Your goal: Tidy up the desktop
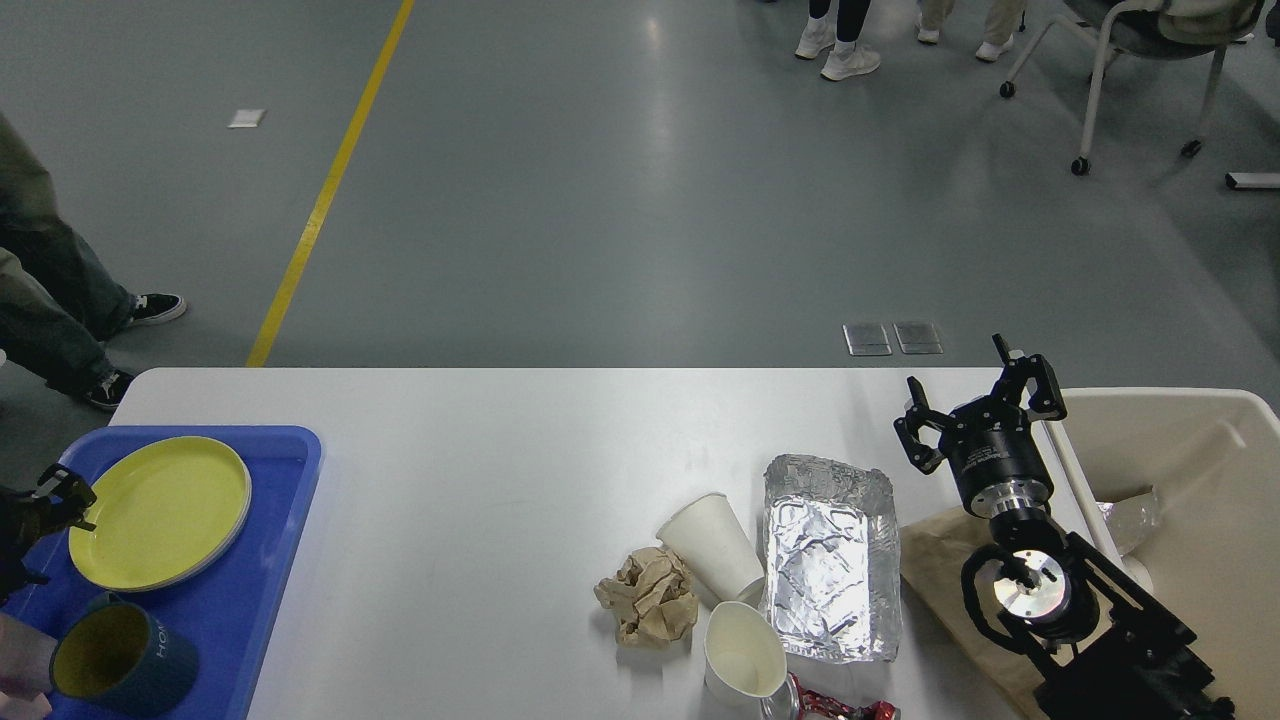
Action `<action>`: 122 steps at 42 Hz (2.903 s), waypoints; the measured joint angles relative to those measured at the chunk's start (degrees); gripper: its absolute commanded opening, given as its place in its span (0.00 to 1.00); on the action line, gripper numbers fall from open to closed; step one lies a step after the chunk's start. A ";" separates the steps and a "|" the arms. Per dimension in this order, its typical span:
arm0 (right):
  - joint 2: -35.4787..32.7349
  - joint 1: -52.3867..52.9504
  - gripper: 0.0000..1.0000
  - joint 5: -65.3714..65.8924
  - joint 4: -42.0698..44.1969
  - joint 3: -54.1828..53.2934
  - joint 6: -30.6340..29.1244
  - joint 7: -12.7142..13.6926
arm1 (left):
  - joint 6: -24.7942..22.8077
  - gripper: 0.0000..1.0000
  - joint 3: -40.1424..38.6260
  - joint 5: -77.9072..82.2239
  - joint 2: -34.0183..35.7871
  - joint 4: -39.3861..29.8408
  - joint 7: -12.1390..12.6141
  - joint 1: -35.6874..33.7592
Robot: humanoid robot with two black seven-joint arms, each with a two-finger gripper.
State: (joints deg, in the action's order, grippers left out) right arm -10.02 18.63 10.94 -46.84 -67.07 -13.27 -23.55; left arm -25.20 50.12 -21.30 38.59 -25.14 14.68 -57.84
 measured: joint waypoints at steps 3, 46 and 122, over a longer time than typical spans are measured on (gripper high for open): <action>0.00 0.00 1.00 -0.01 0.00 0.00 0.00 0.00 | -0.11 0.94 0.02 0.02 0.15 -0.12 0.00 -0.43; -0.02 0.00 1.00 0.03 0.00 -0.02 0.00 0.00 | -4.45 0.96 -99.06 0.48 -9.14 -0.39 -8.73 11.15; 0.01 0.00 1.00 0.03 0.00 -0.02 0.00 0.00 | -2.22 0.96 -147.58 34.07 -35.40 -32.02 -17.20 50.76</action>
State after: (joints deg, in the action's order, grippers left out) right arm -10.02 18.63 10.98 -46.84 -67.09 -13.27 -23.55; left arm -27.42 -97.46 12.77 3.19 -57.16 -2.52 -7.08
